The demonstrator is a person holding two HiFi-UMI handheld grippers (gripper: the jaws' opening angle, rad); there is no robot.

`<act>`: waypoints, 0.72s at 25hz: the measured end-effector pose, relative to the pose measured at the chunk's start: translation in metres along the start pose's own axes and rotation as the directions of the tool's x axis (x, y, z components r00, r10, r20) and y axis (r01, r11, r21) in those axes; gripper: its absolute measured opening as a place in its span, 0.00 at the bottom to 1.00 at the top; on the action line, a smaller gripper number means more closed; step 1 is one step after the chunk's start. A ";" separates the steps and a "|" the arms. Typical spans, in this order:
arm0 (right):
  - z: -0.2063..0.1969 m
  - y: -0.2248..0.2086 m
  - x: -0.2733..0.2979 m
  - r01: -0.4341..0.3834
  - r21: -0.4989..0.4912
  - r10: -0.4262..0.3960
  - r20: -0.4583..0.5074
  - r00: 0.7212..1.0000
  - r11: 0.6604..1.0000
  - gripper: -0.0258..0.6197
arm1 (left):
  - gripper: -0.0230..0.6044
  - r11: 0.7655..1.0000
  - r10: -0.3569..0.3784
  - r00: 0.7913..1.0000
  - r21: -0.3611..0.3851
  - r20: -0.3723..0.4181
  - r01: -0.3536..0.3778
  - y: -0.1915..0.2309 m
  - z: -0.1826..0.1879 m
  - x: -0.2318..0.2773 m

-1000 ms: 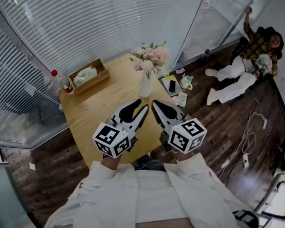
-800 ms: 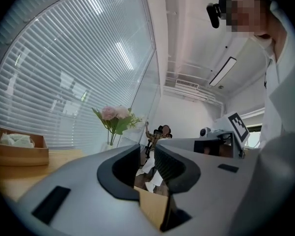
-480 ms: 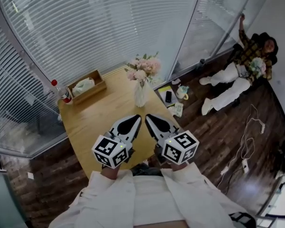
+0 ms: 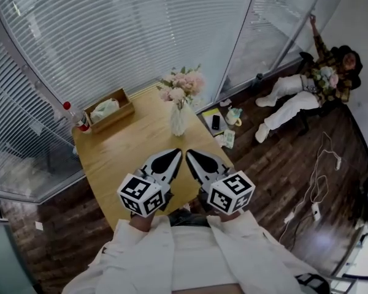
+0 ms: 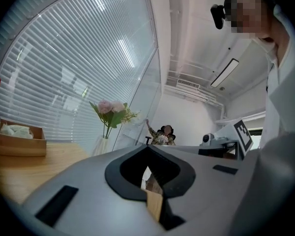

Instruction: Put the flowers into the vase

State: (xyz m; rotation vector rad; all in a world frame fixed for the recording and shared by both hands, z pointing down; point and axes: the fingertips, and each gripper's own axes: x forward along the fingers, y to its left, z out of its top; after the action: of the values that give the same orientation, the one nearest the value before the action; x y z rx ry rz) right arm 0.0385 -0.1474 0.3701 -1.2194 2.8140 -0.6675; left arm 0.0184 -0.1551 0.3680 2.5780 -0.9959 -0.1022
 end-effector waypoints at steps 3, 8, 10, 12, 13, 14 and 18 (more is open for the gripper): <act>-0.003 0.000 0.000 -0.005 0.006 0.005 0.001 1.000 1.000 0.06 | 0.05 1.000 0.012 1.000 -0.005 0.000 -0.012 0.002 0.000 0.000; -0.003 -0.003 -0.001 -0.003 0.009 0.003 -0.003 1.000 1.000 0.06 | 0.05 1.000 0.020 1.000 -0.009 -0.003 -0.020 0.003 -0.001 -0.003; -0.004 -0.006 -0.001 0.007 0.007 -0.007 -0.007 1.000 1.000 0.06 | 0.05 1.000 0.022 1.000 -0.009 -0.005 -0.022 0.004 -0.004 -0.002; -0.006 -0.009 -0.001 0.016 0.002 -0.016 -0.017 1.000 1.000 0.06 | 0.05 0.999 0.026 1.000 -0.019 -0.009 -0.026 0.006 -0.007 -0.001; -0.007 -0.009 -0.002 0.017 0.002 -0.017 -0.019 1.000 1.000 0.06 | 0.05 0.999 0.027 1.000 -0.023 -0.008 -0.027 0.007 -0.008 -0.001; -0.007 -0.010 -0.002 0.016 0.004 -0.016 -0.020 1.000 1.000 0.06 | 0.05 0.999 0.027 1.000 -0.025 -0.009 -0.028 0.007 -0.008 -0.001; -0.010 -0.009 -0.004 0.012 0.009 -0.012 -0.026 1.000 1.000 0.06 | 0.05 0.999 0.022 0.999 -0.037 -0.040 -0.024 0.005 -0.014 -0.001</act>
State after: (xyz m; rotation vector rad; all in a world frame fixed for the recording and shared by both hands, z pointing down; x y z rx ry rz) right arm 0.0460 -0.1466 0.3818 -1.2357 2.8230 -0.7014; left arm 0.0172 -0.1529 0.3828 2.5243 -0.9995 -0.0628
